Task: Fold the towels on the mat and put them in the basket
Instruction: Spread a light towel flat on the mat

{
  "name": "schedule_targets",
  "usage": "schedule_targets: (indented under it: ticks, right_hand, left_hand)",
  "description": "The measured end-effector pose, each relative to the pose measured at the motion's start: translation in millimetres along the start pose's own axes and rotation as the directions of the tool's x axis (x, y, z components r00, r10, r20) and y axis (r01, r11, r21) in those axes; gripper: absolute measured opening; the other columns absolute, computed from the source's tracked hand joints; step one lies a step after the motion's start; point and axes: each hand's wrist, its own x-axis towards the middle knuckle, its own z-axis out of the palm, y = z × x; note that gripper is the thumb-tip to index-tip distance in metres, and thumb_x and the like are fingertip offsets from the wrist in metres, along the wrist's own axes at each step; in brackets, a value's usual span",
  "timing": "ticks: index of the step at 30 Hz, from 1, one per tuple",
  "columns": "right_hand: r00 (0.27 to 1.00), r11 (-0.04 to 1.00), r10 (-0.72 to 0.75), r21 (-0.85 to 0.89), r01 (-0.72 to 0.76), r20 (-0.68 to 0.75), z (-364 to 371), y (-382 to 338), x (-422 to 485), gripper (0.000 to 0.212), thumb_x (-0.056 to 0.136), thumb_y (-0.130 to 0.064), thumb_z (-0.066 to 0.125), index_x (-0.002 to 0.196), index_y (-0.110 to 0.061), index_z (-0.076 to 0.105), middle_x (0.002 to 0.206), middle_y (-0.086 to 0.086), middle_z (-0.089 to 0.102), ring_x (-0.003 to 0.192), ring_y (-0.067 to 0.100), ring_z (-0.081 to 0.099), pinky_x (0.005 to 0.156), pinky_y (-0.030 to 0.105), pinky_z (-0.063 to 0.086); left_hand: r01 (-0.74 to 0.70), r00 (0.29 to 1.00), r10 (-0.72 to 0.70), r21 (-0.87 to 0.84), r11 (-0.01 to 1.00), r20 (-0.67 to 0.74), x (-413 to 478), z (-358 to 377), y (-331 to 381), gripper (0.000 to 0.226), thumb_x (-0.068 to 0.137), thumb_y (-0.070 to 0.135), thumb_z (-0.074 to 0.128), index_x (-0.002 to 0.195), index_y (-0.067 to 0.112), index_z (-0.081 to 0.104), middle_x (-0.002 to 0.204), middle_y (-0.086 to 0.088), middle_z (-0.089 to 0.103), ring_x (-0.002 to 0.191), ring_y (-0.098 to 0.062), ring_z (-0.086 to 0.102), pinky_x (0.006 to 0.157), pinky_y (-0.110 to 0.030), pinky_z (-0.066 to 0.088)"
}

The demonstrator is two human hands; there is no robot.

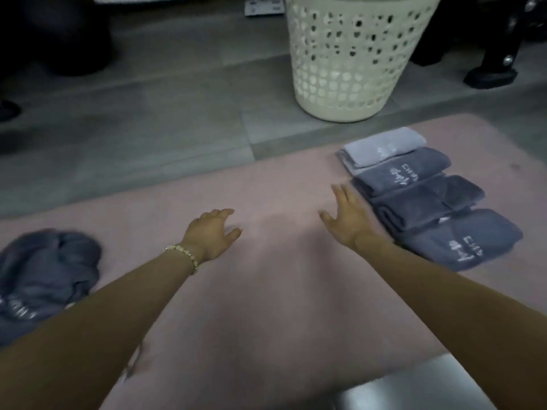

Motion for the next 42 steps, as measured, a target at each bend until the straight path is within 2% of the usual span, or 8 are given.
schedule_targets:
  ticks: [9, 18, 21, 24, 30, 34, 39, 42]
  right_hand:
    - [0.807, 0.921, -0.384, 0.128, 0.367, 0.448, 143, -198, -50, 0.060, 0.097, -0.039, 0.045, 0.149, -0.018, 0.024, 0.158, 0.002, 0.014, 0.145, 0.018, 0.017, 0.117, 0.031, 0.019]
    - [0.636, 0.909, -0.417, 0.305, 0.285, 0.649, 259, -264, -129, 0.042, 0.095, -0.027, 0.053, 0.133, -0.008, 0.050, 0.134, 0.010, 0.051, 0.125, 0.024, 0.047, 0.098, 0.025, 0.035]
    - [0.631, 0.906, -0.420, 0.337, 0.255, 0.652, 277, -276, -141, 0.028, 0.091, -0.029, 0.060, 0.112, -0.011, 0.064, 0.106, 0.007, 0.055, 0.099, 0.020, 0.056, 0.081, 0.021, 0.039]
    - [0.599, 0.909, -0.415, 0.340, 0.240, 0.685, 295, -278, -149, 0.025, 0.089, -0.031, 0.063, 0.102, -0.011, 0.069, 0.107, 0.009, 0.059, 0.100, 0.022, 0.058, 0.089, 0.030, 0.045]
    - [0.660, 0.844, -0.467, 0.518, 0.136, 0.588, 293, -289, -151, 0.039, 0.085, -0.028, 0.070, 0.118, -0.014, 0.058, 0.100, -0.009, 0.049, 0.094, 0.000, 0.048, 0.084, 0.017, 0.038]
    - [0.633, 0.786, -0.508, 0.615, 0.064, 0.584, 284, -300, -148, 0.023, 0.086, -0.019, 0.069, 0.072, -0.003, 0.062, 0.063, -0.005, 0.048, 0.055, -0.004, 0.042, 0.055, 0.015, 0.036]
    - [0.727, 0.695, -0.417, 0.707, -0.131, 0.545, 233, -303, -125, 0.026, 0.090, -0.025, 0.062, 0.077, -0.003, 0.068, 0.075, 0.000, 0.061, 0.067, 0.005, 0.051, 0.063, 0.023, 0.045]
    - [0.791, 0.558, -0.323, 0.779, -0.286, 0.521, 181, -303, -101, 0.031, 0.094, -0.025, 0.055, 0.101, 0.001, 0.070, 0.097, 0.010, 0.071, 0.086, 0.021, 0.066, 0.081, 0.031, 0.053]
  left_hand:
    - [0.420, 0.871, -0.462, -0.234, 0.877, -0.168, -166, 28, -222, 0.055, 0.090, 0.034, 0.058, 0.137, 0.010, 0.045, 0.137, -0.013, 0.049, 0.123, -0.033, 0.045, 0.104, -0.040, 0.034]
    - [0.407, 0.912, -0.411, -0.137, 0.903, -0.003, -231, 87, -307, 0.113, 0.060, 0.093, 0.001, 0.137, 0.025, 0.048, 0.136, -0.003, 0.050, 0.128, -0.025, 0.043, 0.109, -0.035, 0.028]
    - [0.397, 0.916, -0.400, -0.090, 0.913, -0.021, -224, 87, -308, 0.110, 0.056, 0.092, 0.005, 0.137, 0.030, 0.046, 0.132, -0.002, 0.051, 0.124, -0.024, 0.044, 0.105, -0.035, 0.026]
    - [0.407, 0.905, -0.422, -0.170, 0.897, -0.060, -220, 86, -312, 0.075, 0.073, 0.076, 0.037, 0.128, 0.028, 0.056, 0.118, -0.001, 0.060, 0.115, -0.024, 0.050, 0.100, -0.032, 0.030]
    - [0.301, 0.914, -0.392, -0.469, 0.830, -0.107, -209, 79, -302, 0.025, 0.083, 0.025, 0.070, 0.098, 0.007, 0.066, 0.075, 0.000, 0.057, 0.068, -0.014, 0.053, 0.065, -0.012, 0.040]
    - [0.200, 0.955, -0.288, -0.561, 0.803, -0.072, -195, 44, -294, 0.016, 0.082, 0.025, 0.072, 0.081, 0.009, 0.070, 0.063, 0.003, 0.058, 0.054, -0.002, 0.048, 0.059, -0.013, 0.039]
    - [0.052, 0.939, -0.335, -0.925, 0.377, -0.084, -176, -6, -258, 0.016, 0.090, 0.008, 0.058, 0.103, 0.000, 0.065, 0.081, -0.007, 0.069, 0.074, -0.005, 0.065, 0.075, -0.015, 0.053]
    - [0.014, 0.941, -0.305, -0.883, 0.470, -0.147, -160, -14, -214, 0.035, 0.092, 0.024, 0.057, 0.126, 0.012, 0.052, 0.110, -0.002, 0.062, 0.101, -0.007, 0.059, 0.088, -0.010, 0.045]
